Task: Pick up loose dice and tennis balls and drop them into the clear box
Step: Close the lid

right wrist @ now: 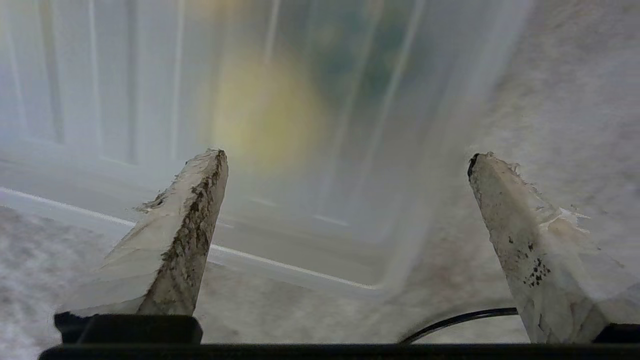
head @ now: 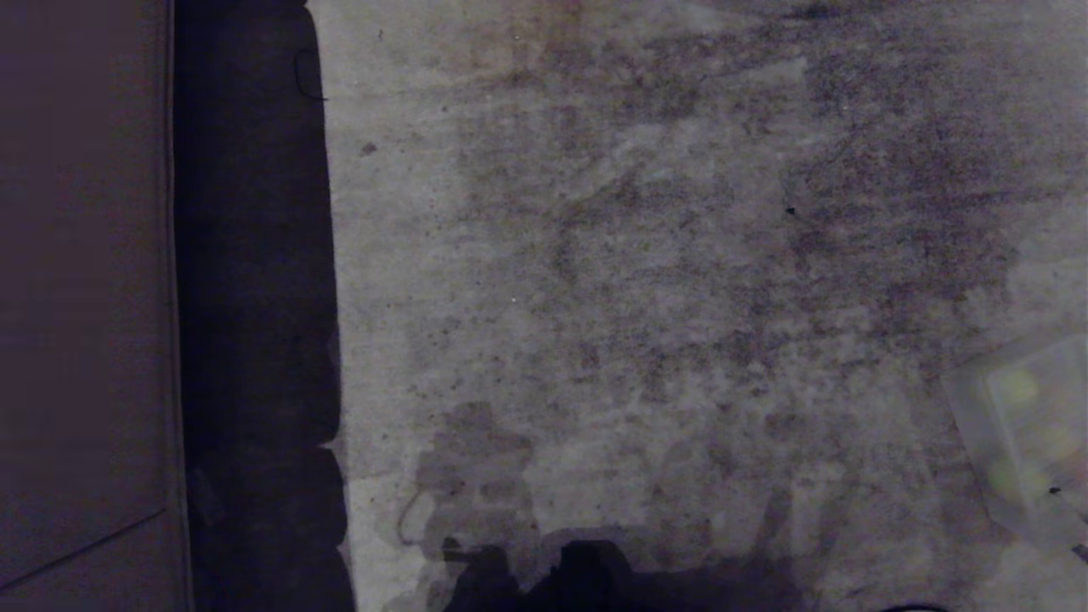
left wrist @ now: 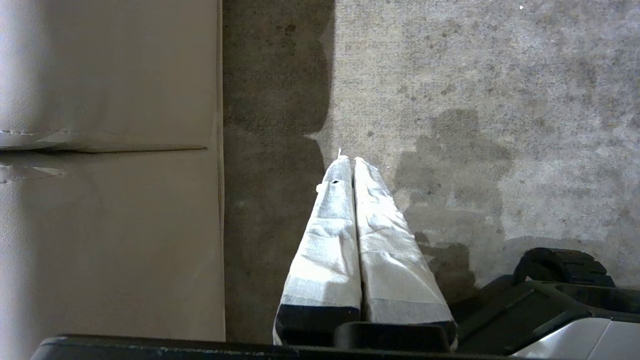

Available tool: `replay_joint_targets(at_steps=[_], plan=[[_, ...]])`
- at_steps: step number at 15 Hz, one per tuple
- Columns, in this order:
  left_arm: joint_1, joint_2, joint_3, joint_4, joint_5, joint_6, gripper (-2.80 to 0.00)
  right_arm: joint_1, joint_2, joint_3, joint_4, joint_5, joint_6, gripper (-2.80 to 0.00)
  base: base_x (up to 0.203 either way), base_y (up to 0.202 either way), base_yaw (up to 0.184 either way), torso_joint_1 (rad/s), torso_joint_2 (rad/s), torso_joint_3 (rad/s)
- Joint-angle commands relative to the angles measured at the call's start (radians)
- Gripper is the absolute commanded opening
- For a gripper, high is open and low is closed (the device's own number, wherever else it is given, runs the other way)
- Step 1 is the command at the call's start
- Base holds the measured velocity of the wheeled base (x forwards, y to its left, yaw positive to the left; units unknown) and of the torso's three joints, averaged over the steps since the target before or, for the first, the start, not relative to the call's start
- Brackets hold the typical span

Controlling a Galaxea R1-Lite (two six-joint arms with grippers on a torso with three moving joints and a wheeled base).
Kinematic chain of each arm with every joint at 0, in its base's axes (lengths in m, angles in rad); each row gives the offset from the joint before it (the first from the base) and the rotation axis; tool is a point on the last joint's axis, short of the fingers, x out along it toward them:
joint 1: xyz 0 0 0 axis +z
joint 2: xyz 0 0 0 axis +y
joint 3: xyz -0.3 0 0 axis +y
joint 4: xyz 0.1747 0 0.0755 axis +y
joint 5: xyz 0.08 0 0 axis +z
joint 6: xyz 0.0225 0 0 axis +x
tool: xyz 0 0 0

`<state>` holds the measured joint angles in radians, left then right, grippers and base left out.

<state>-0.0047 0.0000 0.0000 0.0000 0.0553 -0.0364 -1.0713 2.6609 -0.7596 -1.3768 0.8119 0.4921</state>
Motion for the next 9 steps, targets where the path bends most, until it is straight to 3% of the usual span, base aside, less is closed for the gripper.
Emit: replay_joint_targets(at_steps=[1, 9], plan=[[0.000, 0.002, 0.002, 0.000, 0.001, 0.000, -2.80, -0.007, 0.021, -0.010, -0.007, 0.005, -0.002, 0.00, 0.000, 0.000, 0.000, 0.000, 0.00, 0.000], [0.000, 0.002, 0.002, 0.000, 0.001, 0.000, -2.80, -0.026, 0.051, -0.029, 0.024, 0.003, -0.071, 0.00, 0.000, 0.000, 0.000, 0.000, 0.00, 0.000]])
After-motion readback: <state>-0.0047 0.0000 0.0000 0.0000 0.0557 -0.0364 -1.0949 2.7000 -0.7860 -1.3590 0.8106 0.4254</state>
